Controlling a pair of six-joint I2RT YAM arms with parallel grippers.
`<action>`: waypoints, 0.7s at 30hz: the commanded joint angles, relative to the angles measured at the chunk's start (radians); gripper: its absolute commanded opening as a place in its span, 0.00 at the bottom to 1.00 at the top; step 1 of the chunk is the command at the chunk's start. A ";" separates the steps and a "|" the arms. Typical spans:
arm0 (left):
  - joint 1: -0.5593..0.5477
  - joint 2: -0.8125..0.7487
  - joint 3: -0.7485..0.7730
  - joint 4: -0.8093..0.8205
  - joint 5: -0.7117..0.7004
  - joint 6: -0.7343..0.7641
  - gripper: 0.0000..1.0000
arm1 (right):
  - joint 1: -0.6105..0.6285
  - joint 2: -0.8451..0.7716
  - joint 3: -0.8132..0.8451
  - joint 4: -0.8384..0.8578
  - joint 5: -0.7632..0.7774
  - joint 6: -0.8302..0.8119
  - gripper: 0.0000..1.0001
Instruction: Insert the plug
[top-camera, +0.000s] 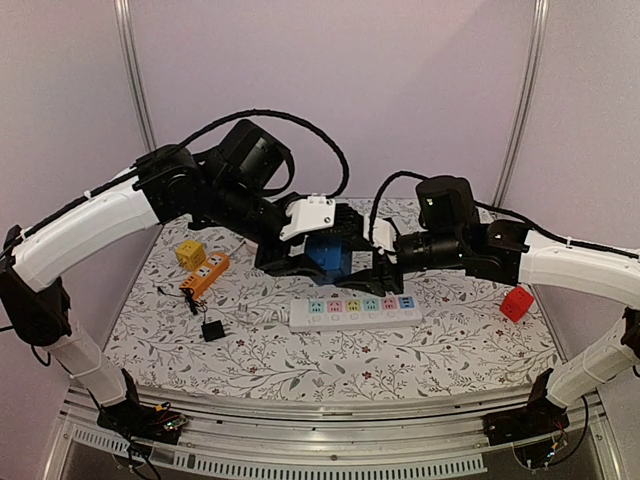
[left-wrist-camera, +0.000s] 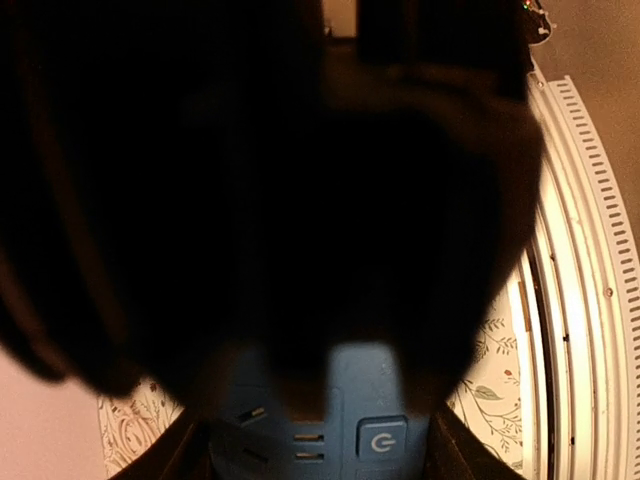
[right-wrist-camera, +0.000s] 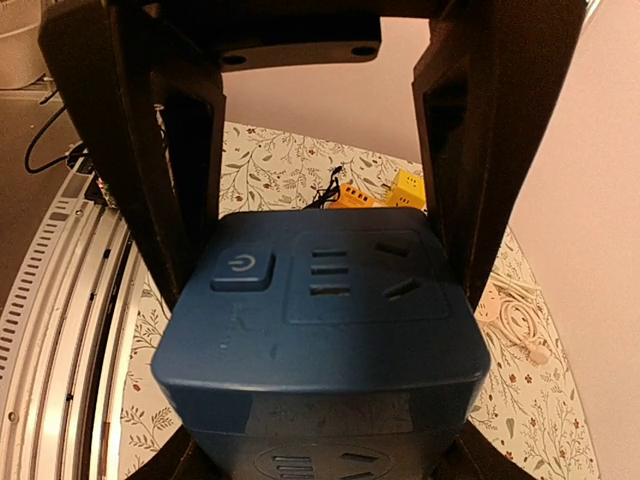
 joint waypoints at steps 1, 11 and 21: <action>-0.018 0.020 -0.029 -0.002 -0.005 0.023 0.31 | 0.011 -0.054 0.010 0.098 -0.061 0.027 0.00; 0.064 0.036 -0.075 0.012 -0.005 -0.033 0.00 | -0.050 -0.080 -0.062 0.102 0.059 0.140 0.97; 0.146 0.235 -0.093 0.046 0.047 -0.015 0.00 | -0.344 -0.072 -0.220 0.087 -0.029 0.524 0.99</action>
